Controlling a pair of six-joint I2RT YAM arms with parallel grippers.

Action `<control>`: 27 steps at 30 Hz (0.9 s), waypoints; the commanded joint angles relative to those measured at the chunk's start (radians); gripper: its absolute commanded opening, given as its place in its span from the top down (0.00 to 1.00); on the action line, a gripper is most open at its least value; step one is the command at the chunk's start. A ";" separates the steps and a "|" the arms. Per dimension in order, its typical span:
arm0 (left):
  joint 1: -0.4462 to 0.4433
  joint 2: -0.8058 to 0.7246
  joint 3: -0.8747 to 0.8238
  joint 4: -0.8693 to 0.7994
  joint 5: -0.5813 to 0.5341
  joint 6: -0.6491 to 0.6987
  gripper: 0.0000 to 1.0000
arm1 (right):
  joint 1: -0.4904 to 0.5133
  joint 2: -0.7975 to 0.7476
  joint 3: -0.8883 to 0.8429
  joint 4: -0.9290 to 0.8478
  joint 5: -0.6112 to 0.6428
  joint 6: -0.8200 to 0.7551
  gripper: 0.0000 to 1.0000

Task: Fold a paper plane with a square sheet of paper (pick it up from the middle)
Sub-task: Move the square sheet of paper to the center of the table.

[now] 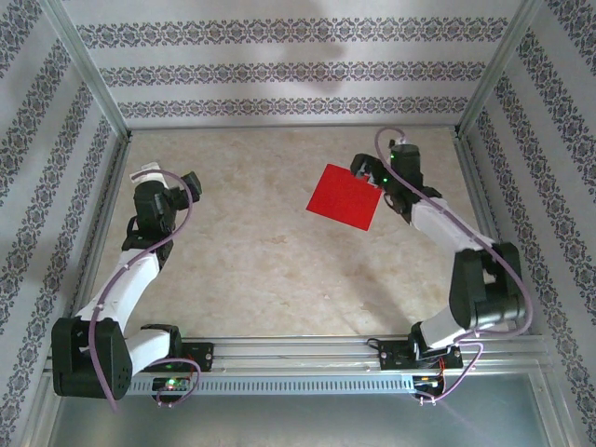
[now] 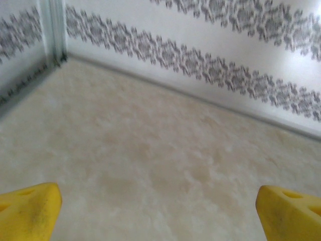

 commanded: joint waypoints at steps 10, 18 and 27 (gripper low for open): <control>-0.007 0.076 0.083 -0.199 0.277 -0.213 0.01 | 0.070 0.353 0.272 -0.208 -0.081 0.176 0.08; -0.009 0.203 0.154 -0.214 0.417 -0.251 0.01 | 0.068 0.507 0.421 -0.317 -0.087 0.141 0.09; -0.011 0.265 0.188 -0.240 0.476 -0.279 0.01 | 0.109 0.540 0.425 -0.377 -0.136 0.159 0.09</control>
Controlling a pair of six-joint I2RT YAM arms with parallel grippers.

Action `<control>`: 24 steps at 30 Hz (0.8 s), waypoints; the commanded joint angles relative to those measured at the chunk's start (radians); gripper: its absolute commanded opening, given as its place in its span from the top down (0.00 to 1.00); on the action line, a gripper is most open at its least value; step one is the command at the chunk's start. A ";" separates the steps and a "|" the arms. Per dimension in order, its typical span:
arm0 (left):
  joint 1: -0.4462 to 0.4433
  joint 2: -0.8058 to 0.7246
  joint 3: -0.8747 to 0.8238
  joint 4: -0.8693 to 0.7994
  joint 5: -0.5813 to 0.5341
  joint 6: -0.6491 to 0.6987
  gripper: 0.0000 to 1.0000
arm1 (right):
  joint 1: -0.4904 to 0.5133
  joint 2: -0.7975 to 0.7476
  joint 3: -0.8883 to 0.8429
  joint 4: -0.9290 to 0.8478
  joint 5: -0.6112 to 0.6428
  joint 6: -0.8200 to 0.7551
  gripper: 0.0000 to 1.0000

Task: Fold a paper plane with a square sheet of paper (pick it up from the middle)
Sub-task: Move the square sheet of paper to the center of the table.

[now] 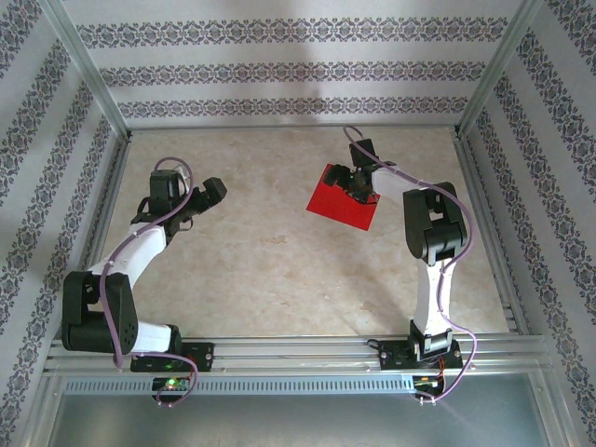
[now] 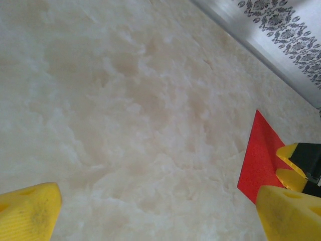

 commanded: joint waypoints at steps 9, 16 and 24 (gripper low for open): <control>-0.021 0.053 0.067 -0.088 0.015 -0.029 0.01 | 0.257 -0.073 -0.163 -0.018 -0.108 0.089 0.09; -0.046 0.056 0.070 -0.107 -0.048 -0.023 0.01 | 0.414 -0.126 -0.237 -0.019 -0.150 0.014 0.14; -0.095 0.089 0.136 -0.195 -0.078 -0.036 0.01 | 0.388 -0.274 -0.229 0.091 -0.151 -0.013 0.14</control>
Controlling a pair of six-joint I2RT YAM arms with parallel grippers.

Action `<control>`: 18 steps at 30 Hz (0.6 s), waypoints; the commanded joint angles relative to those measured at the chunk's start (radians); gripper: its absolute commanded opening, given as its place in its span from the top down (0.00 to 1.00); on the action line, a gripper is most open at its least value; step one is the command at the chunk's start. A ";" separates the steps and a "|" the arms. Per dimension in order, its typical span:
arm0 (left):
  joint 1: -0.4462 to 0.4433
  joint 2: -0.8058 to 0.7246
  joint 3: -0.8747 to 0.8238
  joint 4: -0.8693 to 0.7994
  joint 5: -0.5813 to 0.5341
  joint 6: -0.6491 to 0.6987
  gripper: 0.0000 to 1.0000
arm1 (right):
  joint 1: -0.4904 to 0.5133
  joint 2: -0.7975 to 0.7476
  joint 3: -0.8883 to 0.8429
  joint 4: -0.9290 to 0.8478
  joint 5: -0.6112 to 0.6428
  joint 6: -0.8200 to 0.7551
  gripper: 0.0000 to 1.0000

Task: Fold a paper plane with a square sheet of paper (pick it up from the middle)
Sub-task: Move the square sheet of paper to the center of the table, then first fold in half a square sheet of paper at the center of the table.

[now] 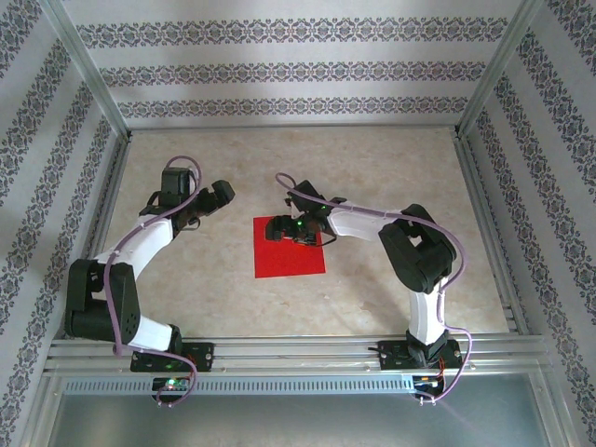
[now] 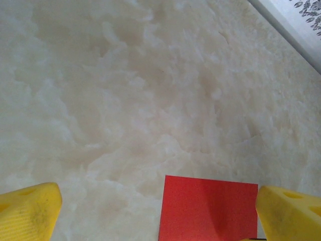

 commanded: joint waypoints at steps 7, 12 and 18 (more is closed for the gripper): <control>-0.173 0.089 0.185 -0.345 -0.190 -0.100 0.00 | -0.201 -0.316 -0.128 0.049 0.199 -0.074 0.11; -0.323 0.205 0.286 -0.483 -0.212 -0.147 0.01 | -0.375 -0.387 -0.198 0.040 0.229 -0.172 0.04; -0.483 0.369 0.455 -0.647 -0.264 -0.149 0.00 | -0.487 -0.445 -0.278 0.032 0.297 -0.237 0.02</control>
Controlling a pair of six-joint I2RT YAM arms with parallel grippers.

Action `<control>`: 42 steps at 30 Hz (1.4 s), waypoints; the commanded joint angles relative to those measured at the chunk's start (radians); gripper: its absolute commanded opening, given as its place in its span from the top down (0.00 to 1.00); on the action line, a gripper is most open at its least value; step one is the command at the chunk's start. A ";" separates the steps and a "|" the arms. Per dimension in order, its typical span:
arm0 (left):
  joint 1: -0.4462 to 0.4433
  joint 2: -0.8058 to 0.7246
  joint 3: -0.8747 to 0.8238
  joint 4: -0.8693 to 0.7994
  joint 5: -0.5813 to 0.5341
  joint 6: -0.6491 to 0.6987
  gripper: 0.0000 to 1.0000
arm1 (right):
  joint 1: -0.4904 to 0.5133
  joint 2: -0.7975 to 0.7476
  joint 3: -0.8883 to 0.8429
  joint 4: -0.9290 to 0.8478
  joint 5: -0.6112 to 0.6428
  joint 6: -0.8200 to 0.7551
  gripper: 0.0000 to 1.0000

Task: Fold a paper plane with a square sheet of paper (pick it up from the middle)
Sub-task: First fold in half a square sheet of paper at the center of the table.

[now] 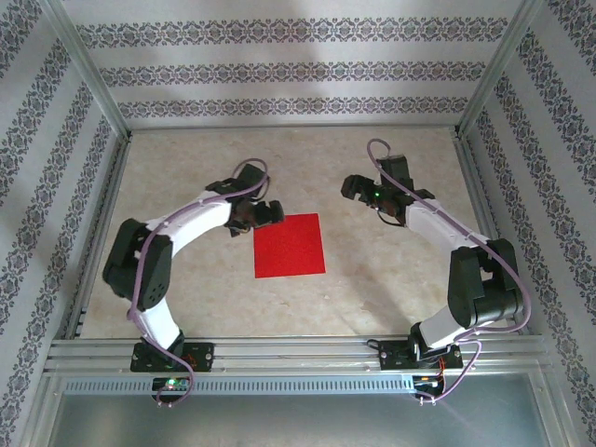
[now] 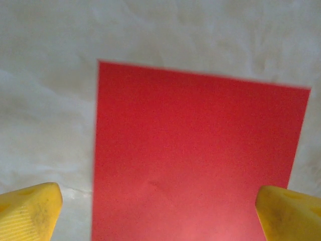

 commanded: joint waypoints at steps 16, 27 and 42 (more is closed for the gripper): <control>-0.139 0.362 0.415 -0.365 -0.036 0.035 0.11 | -0.120 -0.081 -0.116 0.001 0.065 -0.062 0.02; -0.157 0.409 0.433 -0.387 -0.039 0.010 0.13 | -0.121 -0.064 -0.111 0.001 0.047 -0.042 0.02; -0.173 0.451 0.395 -0.320 -0.022 -0.032 0.18 | -0.121 -0.078 -0.126 0.001 0.033 -0.031 0.02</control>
